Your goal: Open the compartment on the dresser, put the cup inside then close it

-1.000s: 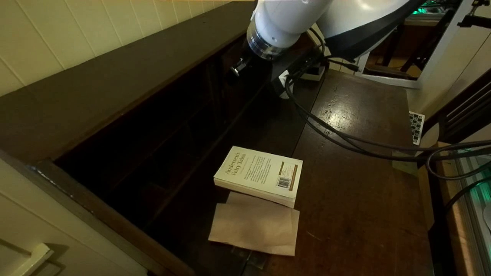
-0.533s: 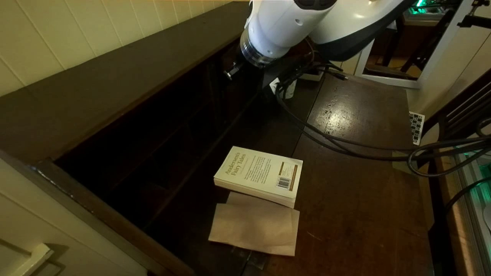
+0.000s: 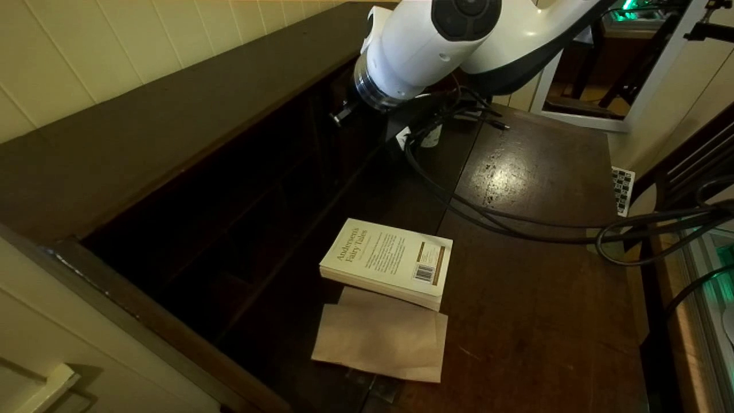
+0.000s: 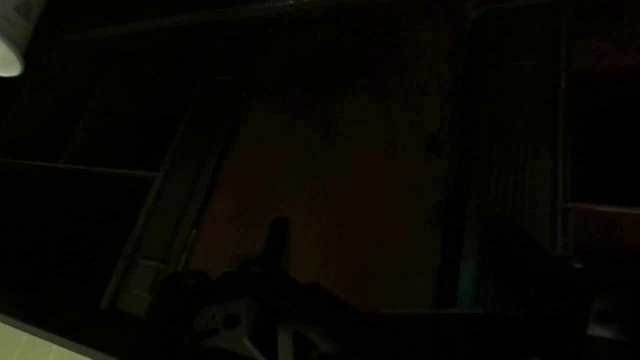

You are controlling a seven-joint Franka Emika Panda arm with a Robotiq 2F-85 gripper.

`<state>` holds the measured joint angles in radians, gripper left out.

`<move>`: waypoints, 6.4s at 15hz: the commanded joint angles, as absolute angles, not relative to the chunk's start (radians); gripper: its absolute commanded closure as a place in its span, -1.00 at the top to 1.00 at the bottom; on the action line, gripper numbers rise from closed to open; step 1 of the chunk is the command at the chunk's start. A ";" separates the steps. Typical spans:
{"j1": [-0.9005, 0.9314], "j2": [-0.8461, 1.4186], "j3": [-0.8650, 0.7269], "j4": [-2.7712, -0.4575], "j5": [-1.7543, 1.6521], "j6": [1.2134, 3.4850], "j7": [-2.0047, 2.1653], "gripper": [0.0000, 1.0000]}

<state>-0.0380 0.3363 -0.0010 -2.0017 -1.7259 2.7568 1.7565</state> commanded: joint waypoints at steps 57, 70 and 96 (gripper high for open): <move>-0.130 0.204 -0.038 -2.223 -1.354 2.670 1.306 1.00; -0.128 0.132 -0.075 -2.249 -1.290 2.591 1.207 1.00; -0.117 -0.087 -0.090 -2.410 -0.867 2.671 0.864 1.00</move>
